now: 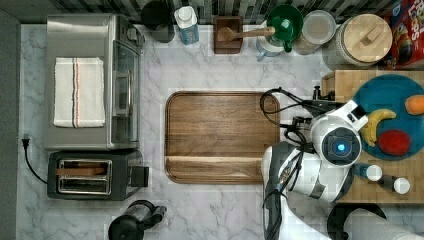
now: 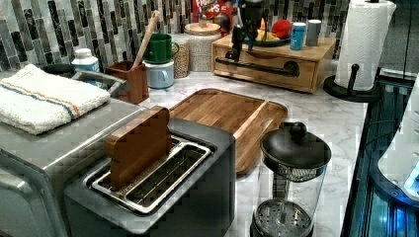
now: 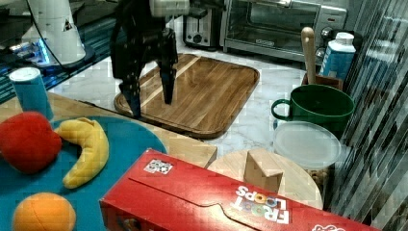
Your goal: Open the drawer.
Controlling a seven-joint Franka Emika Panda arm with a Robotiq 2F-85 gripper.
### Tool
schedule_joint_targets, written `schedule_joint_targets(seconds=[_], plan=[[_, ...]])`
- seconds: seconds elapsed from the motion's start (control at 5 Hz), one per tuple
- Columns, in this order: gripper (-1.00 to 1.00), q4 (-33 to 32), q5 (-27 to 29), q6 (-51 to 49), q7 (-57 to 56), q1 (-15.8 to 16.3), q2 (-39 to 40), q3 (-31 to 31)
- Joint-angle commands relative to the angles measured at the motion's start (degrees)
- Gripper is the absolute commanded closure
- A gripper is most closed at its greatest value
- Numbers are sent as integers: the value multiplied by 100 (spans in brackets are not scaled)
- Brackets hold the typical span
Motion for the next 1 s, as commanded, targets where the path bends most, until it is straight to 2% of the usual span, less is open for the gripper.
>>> schedule_joint_targets(seconds=[0.2,0.4,0.6,0.8,1.0], plan=[[-100,-620,-478,814,754,145,-16,-209],[-100,-531,-363,747,724,127,39,-59],[-100,-361,227,397,161,-30,92,336],[-100,-6,500,-155,-119,-18,284,580],[-100,8,579,-12,-109,169,424,621]])
